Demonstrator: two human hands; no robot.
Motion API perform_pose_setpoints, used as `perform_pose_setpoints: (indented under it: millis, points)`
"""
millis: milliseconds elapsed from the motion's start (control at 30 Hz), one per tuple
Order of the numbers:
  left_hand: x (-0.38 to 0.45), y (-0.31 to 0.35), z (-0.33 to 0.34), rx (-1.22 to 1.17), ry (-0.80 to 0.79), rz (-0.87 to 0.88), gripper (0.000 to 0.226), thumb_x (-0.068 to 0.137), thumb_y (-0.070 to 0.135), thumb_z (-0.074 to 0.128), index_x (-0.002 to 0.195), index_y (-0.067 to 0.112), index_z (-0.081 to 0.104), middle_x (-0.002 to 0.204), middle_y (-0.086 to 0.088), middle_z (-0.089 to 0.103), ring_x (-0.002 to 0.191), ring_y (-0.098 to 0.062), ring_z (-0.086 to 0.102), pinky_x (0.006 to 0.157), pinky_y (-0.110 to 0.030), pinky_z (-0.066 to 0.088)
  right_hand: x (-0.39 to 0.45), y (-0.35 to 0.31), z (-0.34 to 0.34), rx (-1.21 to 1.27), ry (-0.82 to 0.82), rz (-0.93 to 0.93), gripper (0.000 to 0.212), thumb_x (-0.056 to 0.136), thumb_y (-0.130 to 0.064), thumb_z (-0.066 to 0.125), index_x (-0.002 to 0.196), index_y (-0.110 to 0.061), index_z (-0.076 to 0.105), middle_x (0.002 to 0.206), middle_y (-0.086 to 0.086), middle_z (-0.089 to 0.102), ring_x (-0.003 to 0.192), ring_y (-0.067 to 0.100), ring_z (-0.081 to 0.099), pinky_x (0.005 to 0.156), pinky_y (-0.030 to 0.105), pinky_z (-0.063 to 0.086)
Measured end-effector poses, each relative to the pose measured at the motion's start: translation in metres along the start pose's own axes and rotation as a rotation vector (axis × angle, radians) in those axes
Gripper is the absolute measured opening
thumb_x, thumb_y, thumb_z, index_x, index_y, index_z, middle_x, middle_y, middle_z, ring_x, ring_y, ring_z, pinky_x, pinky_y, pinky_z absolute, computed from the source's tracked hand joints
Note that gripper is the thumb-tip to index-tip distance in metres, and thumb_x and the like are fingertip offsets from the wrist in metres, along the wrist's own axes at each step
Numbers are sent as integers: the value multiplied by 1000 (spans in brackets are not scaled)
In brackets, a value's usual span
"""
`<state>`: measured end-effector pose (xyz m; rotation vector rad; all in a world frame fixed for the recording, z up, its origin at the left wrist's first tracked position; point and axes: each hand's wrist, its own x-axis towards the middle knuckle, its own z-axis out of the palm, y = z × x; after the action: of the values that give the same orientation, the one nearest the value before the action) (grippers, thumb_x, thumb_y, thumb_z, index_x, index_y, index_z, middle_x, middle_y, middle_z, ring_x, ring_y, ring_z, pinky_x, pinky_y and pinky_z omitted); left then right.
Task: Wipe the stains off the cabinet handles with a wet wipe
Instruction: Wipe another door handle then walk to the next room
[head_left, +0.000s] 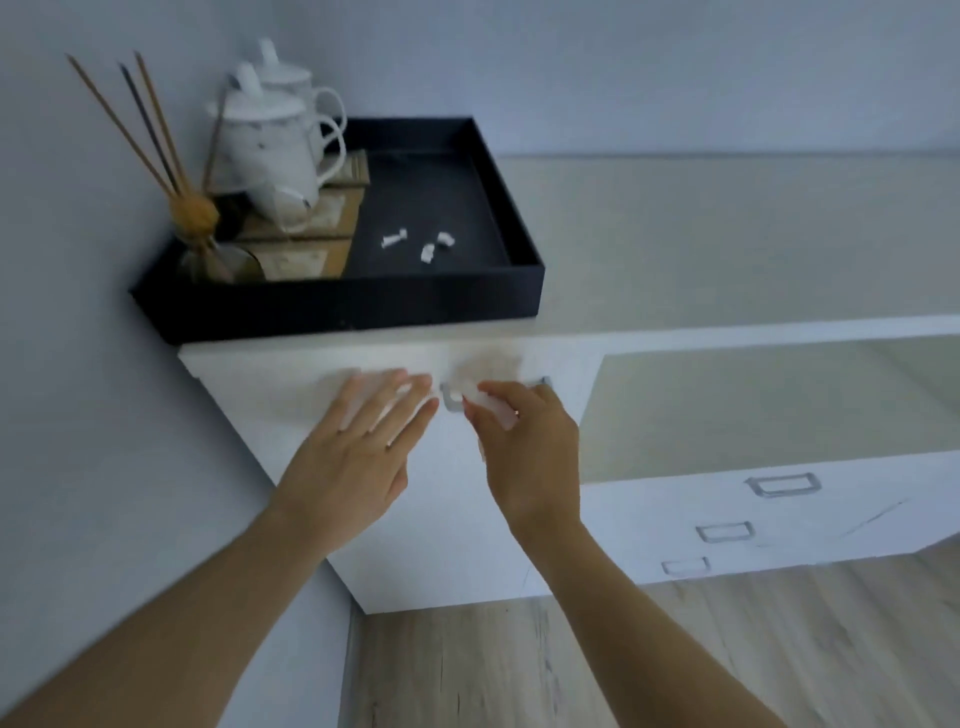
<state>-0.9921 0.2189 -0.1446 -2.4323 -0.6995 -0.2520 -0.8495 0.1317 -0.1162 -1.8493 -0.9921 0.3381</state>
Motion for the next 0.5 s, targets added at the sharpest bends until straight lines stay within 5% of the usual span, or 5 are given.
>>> perform_pose_setpoints:
  millis: [133, 267, 433, 500]
  points:
    - [12, 2, -65, -148, -176, -159, 66, 72, 29, 79, 131, 11, 57, 138, -13, 51, 129, -30, 47, 107, -50, 36, 13, -29, -39, -223, -148, -39, 25, 92, -32, 59, 113, -20, 65, 105, 1, 60, 84, 10, 55, 83, 17, 43]
    - [30, -8, -110, -167, -373, -223, 60, 102, 33, 34, 152, 16, 6, 159, -11, 6, 146, -29, 4, 117, -46, -1, 28, -74, -85, -330, -251, -59, 23, 91, -30, 60, 110, -19, 66, 108, 3, 61, 93, 18, 60, 79, 21, 44]
    - [58, -39, -182, -102, -295, -242, 59, 102, 36, 29, 151, 15, 4, 157, -11, 12, 145, -29, 8, 117, -46, 6, 43, -147, -142, -413, -260, -200, 18, 88, -23, 64, 101, -13, 70, 101, 8, 67, 78, 17, 55, 70, 23, 40]
    - [68, -54, -209, -52, -263, -256, 58, 102, 36, 28, 151, 14, 6, 155, -11, 18, 143, -29, 13, 117, -46, 11, 47, -175, -160, -432, -239, -256, 22, 88, -22, 64, 107, -14, 69, 107, 6, 66, 88, 20, 58, 74, 23, 40]
